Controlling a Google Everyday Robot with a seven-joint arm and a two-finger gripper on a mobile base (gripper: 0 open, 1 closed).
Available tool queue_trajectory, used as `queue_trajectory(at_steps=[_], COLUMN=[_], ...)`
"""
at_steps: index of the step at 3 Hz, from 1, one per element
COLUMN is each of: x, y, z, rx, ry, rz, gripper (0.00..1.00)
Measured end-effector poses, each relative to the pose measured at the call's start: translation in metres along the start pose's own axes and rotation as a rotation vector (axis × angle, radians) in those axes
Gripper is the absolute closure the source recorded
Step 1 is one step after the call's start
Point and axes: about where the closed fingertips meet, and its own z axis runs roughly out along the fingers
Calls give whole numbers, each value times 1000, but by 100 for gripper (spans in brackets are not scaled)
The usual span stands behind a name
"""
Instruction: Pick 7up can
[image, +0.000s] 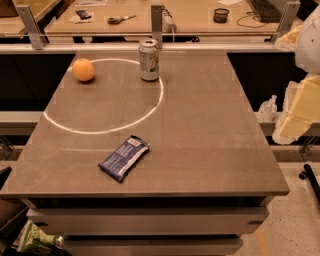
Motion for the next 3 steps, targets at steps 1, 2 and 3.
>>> queue_trajectory(at_steps=[1,2,3], x=[0,-3,-19], y=[0,-15,-36], z=[0,3,14], rx=[0,17,49], ry=[0,-93,-276], rz=[0,49,159], gripper=[0,0,0])
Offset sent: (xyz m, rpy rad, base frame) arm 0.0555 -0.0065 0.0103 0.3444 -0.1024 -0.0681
